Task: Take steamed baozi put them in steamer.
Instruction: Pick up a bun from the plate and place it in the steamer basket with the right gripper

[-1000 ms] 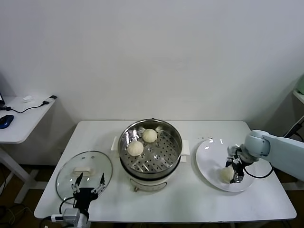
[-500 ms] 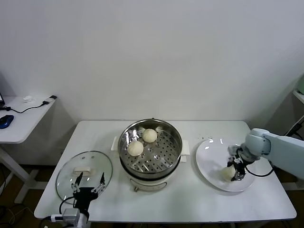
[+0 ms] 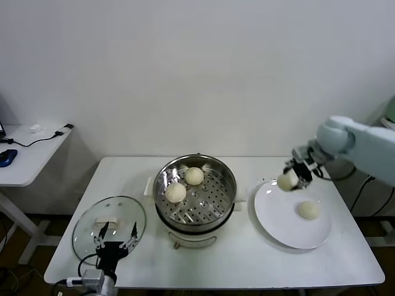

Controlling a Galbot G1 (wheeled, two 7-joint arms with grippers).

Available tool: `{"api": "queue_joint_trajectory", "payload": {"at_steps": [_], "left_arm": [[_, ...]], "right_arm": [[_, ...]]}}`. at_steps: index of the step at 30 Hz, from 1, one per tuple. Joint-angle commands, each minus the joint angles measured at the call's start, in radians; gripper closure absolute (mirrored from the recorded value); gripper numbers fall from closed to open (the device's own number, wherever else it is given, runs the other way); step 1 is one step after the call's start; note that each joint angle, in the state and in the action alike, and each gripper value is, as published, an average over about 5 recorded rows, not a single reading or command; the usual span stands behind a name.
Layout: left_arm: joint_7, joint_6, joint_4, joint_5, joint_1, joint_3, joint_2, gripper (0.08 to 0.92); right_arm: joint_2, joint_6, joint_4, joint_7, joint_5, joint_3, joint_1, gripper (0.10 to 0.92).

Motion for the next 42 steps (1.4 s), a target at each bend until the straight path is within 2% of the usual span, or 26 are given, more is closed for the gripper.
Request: {"api": "queue_joint_trajectory", "payload": {"at_steps": [1,6,15,32,42], "left_arm": [[0.001,0.004,-0.001,0.0,-0.002,-0.002,0.002,0.177],[0.001,0.005,0.002,-0.002,-0.001,-0.008,0.005,0.177],[-0.001,0.004,0.001,0.0,0.006,-0.011,0.002,0.177],[-0.004,0.0,-0.003,-0.004,0.014,-0.019,0.002,0.177],[-0.004,0.0,-0.004,-0.005,0.013,-0.02,0.001,0.177]], "right_arm": [[0.278,0.16,0.194,-0.078,0.103,0.07,0.227,0.398],[0.393,0.249,0.259,-0.041,0.017,0.021,0.16,0.397],[0.504,0.337,0.234,0.012,-0.116,-0.05,0.047,0.397],[0.566,0.365,0.095,0.048,-0.26,-0.105,-0.128,0.397],[0.59,0.388,0.033,0.058,-0.262,-0.1,-0.162,0.39]]}}
